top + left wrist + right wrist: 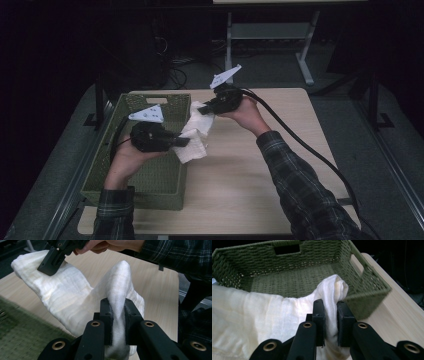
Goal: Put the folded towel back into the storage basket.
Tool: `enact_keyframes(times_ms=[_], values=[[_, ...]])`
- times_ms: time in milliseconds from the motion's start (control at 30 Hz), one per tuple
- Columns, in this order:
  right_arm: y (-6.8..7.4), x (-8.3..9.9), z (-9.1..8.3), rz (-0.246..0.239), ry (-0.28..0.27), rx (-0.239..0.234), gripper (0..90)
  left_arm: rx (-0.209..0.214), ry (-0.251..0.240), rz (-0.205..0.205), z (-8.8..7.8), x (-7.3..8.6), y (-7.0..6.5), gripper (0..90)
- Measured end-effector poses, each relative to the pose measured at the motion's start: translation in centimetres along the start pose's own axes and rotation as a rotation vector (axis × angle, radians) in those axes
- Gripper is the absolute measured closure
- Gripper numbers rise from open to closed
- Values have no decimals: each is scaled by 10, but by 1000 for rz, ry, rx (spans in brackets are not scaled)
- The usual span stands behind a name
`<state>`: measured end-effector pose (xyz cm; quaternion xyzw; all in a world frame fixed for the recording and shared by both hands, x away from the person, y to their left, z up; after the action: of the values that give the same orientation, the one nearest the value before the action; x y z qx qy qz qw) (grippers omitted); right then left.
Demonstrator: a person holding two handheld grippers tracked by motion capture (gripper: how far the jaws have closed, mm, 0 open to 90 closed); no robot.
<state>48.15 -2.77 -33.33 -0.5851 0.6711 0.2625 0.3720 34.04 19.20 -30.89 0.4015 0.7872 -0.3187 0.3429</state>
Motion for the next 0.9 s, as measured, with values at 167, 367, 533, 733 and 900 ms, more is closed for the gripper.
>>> enact_keyframes(times_ms=[167, 367, 533, 733, 900], values=[[4, -17, 23, -16, -2, -22, 794, -31, 17, -2, -16, 8, 5, 794], [12, -35, 49, -44, -13, -55, 794, -63, 30, -27, -34, 30, 12, 794], [18, -41, 71, -52, -5, -77, 793, -77, 56, -30, -43, 45, 15, 793], [24, -36, 89, -47, 7, -105, 793, -63, 81, -42, -44, 62, 16, 791], [30, -31, 100, -61, 8, -128, 793, -64, 113, -43, -45, 73, 15, 790]])
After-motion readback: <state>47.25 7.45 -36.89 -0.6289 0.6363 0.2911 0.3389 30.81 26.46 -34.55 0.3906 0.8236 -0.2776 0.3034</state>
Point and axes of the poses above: each handheld gripper's, and its own axes: z roughly forward along the jaws, x roughly out of its underside, y roughly to its left, the point moved 2 cm from there along z, roughly forward along the jaws, and after that the axes turned 9 degrees about -z, right-handed, at the moved point
